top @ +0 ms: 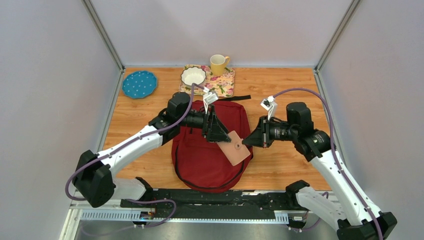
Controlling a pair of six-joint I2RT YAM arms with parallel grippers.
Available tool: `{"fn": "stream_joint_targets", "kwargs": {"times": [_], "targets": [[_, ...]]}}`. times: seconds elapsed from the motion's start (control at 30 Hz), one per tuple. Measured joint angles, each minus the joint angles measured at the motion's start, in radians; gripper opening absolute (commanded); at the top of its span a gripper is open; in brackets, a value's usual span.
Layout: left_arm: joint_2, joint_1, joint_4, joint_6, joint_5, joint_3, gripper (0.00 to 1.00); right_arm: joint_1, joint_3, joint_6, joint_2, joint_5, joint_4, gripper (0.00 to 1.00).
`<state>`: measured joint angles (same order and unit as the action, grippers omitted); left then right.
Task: Pack the student bag
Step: Pick up the personal item from the center of the board.
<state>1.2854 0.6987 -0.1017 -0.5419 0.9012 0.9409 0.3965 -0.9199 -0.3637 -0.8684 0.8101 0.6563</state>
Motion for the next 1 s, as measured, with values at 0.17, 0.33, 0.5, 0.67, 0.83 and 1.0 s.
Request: {"fn": "stream_joint_targets", "kwargs": {"times": [0.17,0.33,0.5,0.67,0.83,1.0], "targets": [[0.045,0.000,0.013,-0.003,0.116,0.012,0.82,0.033,-0.035,0.045,-0.019,-0.008,0.022,0.00],[0.059,0.000,0.029,-0.002,0.177,0.012,0.64,0.066,-0.079,0.097,-0.047,-0.020,0.064,0.00],[0.078,0.000,0.031,-0.009,0.219,0.012,0.44,0.116,-0.118,0.152,-0.076,-0.043,0.106,0.00],[0.106,0.000,0.034,-0.024,0.245,0.012,0.09,0.146,-0.133,0.191,-0.103,-0.080,0.134,0.00],[0.110,0.000,0.039,-0.021,0.237,0.012,0.00,0.151,-0.145,0.201,-0.116,-0.129,0.152,0.59],[0.090,0.000,0.085,0.002,0.156,-0.013,0.00,0.153,-0.147,0.176,-0.111,-0.305,0.151,0.89]]}}
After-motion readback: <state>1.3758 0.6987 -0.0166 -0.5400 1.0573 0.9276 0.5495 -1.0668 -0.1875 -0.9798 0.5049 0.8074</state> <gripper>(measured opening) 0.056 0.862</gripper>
